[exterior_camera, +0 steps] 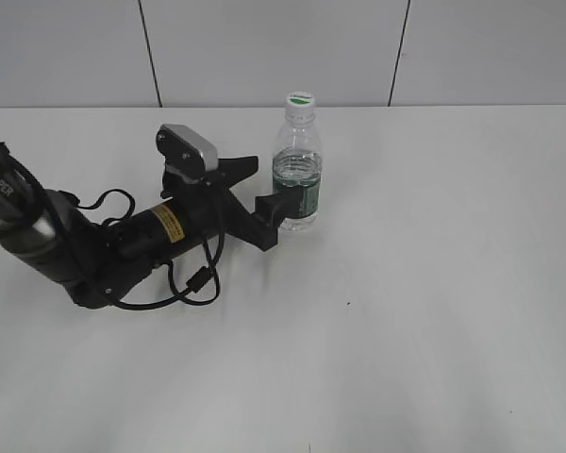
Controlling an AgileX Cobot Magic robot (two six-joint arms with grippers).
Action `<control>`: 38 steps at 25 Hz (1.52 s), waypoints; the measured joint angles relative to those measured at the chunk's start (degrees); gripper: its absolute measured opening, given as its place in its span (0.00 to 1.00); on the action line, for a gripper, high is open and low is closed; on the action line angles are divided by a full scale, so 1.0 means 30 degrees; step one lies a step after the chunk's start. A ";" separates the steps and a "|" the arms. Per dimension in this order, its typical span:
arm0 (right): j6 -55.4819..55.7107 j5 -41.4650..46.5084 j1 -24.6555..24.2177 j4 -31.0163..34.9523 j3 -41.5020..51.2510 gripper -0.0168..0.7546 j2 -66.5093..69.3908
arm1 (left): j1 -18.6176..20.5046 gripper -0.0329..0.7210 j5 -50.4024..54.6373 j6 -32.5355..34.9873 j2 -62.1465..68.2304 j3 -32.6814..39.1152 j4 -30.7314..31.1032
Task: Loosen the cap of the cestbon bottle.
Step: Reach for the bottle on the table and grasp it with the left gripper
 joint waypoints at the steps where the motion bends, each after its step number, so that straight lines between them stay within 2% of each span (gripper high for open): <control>1: 0.0000 0.0000 0.0000 0.0000 0.0000 0.79 0.0000 | -0.0105 0.79 0.0000 0.0000 0.0057 -0.0162 -0.0054; 12: 0.0000 0.0000 0.0000 0.0000 0.0000 0.79 0.0000 | -0.0602 0.79 0.1614 -0.0131 0.0251 -0.1870 -0.0495; 25: 0.0000 0.0000 0.0000 0.0000 0.0000 0.79 0.0000 | -0.0636 0.79 0.0789 -0.0986 0.1552 -0.2421 -0.0463; 29: 0.0000 0.0000 0.0000 0.0000 0.0000 0.79 0.0000 | -0.0636 0.79 0.0844 -0.0986 0.1702 -0.2885 0.0132; 38: 0.0000 0.0000 0.0000 0.0000 0.0000 0.79 0.0000 | -0.1253 0.79 0.2935 -0.0990 0.1864 -0.4302 0.0393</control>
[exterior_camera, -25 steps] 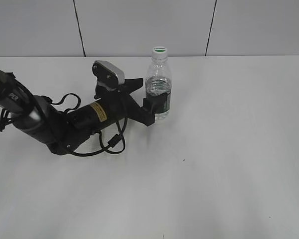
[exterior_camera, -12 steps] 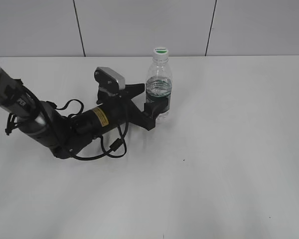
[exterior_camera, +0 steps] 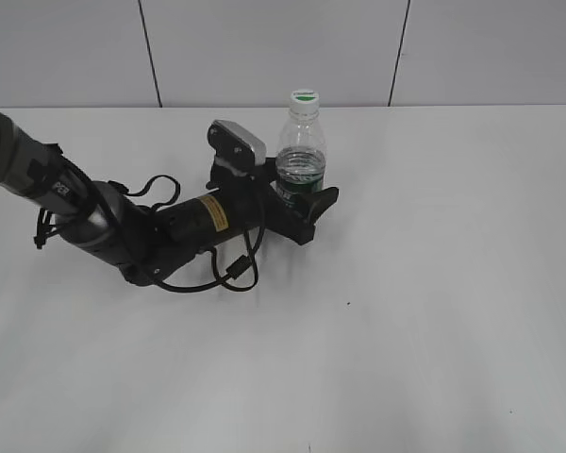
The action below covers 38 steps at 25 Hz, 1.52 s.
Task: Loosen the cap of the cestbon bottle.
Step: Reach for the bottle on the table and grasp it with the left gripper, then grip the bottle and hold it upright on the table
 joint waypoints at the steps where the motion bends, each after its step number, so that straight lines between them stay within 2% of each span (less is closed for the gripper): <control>1: 0.0000 0.0000 0.0000 0.0000 0.0000 0.79 0.0000 | -0.0024 0.79 0.0286 0.0000 0.0025 -0.0202 0.0000; 13: 0.0000 0.0000 0.0000 0.0000 0.0000 0.79 0.0000 | -0.0046 0.77 -0.0581 -0.0590 0.0824 -0.0955 -0.0442; 24: 0.0000 0.0000 0.0000 0.0000 0.0000 0.79 0.0000 | -0.0063 0.59 -0.1560 -0.0612 0.0824 -0.0955 -0.0873; 33: 0.0000 0.0000 0.0000 0.0000 0.0000 0.79 0.0000 | -0.0063 0.59 -0.1560 -0.0612 0.0824 -0.0955 -0.0858; 38: 0.0000 0.0000 0.0000 0.0000 0.0000 0.79 0.0000 | 0.0033 0.59 -0.2530 -0.0595 0.0653 -0.0159 0.0127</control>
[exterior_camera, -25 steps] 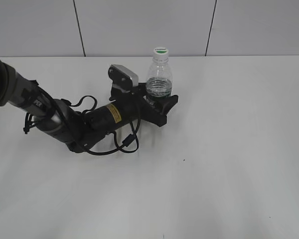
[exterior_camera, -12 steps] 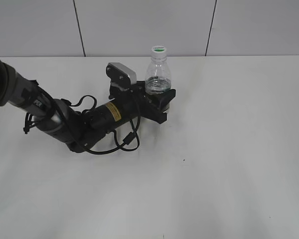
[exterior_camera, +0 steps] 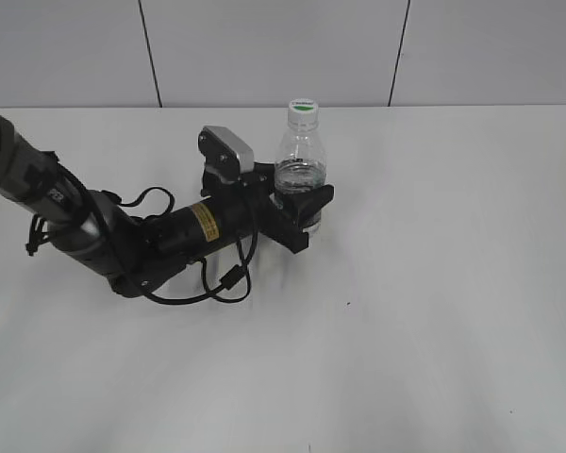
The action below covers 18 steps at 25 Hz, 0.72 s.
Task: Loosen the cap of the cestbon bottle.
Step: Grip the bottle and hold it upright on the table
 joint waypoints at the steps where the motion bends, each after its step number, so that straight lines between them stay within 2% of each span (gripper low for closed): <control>1: 0.0000 0.0000 0.0000 0.0000 0.0000 0.79 0.0000 | 0.0107 0.59 -0.0003 0.0000 -0.0240 0.0331 0.0434; 3: 0.0000 0.0000 0.0000 0.0000 0.0000 0.79 0.0000 | 0.0387 0.59 0.0087 -0.0014 -0.0722 0.0962 0.1704; 7: 0.0000 0.0000 0.0000 0.0000 0.0000 0.79 0.0000 | 0.1253 0.59 0.0287 -0.0162 -0.1805 0.1661 0.5826; 11: 0.0000 0.0000 0.0000 0.0000 0.0000 0.79 0.0000 | 0.1650 0.59 0.0236 -0.1319 -0.2825 0.1862 0.8844; 14: 0.0000 0.0000 0.0000 0.0000 0.0000 0.79 0.0000 | 0.1574 0.59 0.0117 -0.1498 -0.2912 0.1862 0.9402; 18: 0.0000 0.0000 0.0000 0.0000 0.0000 0.79 0.0000 | 0.1421 0.59 0.0138 -0.1547 -0.2460 0.1862 0.8693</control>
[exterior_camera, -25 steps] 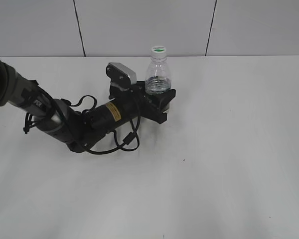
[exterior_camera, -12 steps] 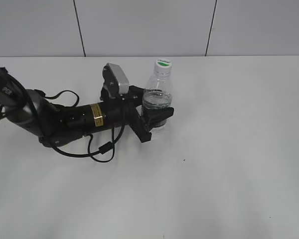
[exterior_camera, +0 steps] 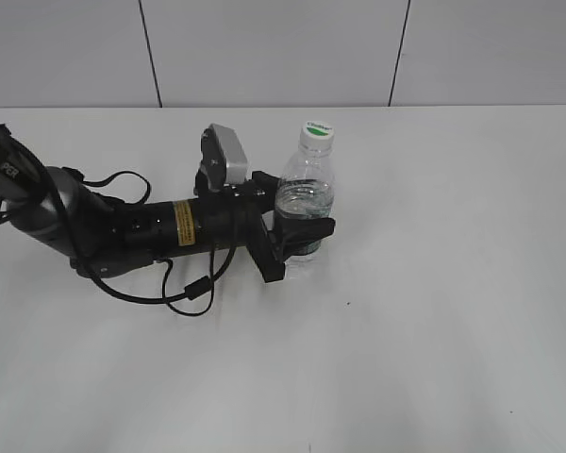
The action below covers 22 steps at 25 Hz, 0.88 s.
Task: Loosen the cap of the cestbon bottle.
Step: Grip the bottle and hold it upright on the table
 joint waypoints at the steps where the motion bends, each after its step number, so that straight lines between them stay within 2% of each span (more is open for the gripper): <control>1: 0.0000 0.0000 0.0000 0.0000 0.0000 0.79 0.0000 | -0.0015 0.59 0.0023 -0.0016 0.0104 0.0006 -0.0103; 22: 0.0000 0.0000 0.0000 0.0000 0.0000 0.79 0.0000 | -0.0073 0.59 -0.1494 0.0002 0.1099 0.0789 -0.1291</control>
